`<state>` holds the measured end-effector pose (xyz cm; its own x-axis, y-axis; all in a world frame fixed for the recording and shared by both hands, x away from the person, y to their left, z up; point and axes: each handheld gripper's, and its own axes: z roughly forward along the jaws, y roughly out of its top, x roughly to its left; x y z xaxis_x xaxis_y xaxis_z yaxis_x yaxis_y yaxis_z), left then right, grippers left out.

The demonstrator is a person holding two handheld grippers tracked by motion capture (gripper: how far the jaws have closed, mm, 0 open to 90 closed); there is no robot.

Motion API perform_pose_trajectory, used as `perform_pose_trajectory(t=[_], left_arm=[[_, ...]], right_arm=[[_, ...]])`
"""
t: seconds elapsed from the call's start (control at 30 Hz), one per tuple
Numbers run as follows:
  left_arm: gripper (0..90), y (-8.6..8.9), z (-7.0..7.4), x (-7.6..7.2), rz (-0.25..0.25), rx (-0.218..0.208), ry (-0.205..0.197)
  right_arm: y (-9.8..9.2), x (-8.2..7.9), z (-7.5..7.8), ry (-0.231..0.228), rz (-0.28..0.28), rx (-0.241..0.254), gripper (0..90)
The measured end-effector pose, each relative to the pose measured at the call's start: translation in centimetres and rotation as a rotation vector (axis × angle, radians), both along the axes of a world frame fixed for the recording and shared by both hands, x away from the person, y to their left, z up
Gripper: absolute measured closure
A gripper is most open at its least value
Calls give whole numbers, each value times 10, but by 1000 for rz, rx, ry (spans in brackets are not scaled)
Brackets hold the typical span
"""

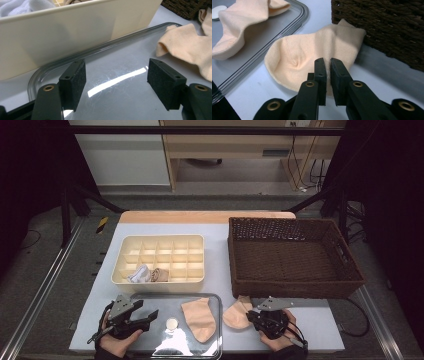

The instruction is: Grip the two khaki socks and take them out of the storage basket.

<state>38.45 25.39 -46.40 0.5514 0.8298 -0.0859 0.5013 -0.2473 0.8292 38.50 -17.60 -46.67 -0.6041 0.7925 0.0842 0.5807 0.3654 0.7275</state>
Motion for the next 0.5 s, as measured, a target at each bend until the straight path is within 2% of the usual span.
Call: perform_pose_trajectory(t=[0.23,0.4,0.5], left_arm=[[340,-2,5,1,-36,-11,17],[362,-3,17,0,-46,-6,-11],[404,-5,26,0,-37,25,-32]], right_arm=[[1,-2,13,-76,-3,30,743],[9,-3,23,-119,29,47,718],[16,-3,28,-126,52,58,716]])
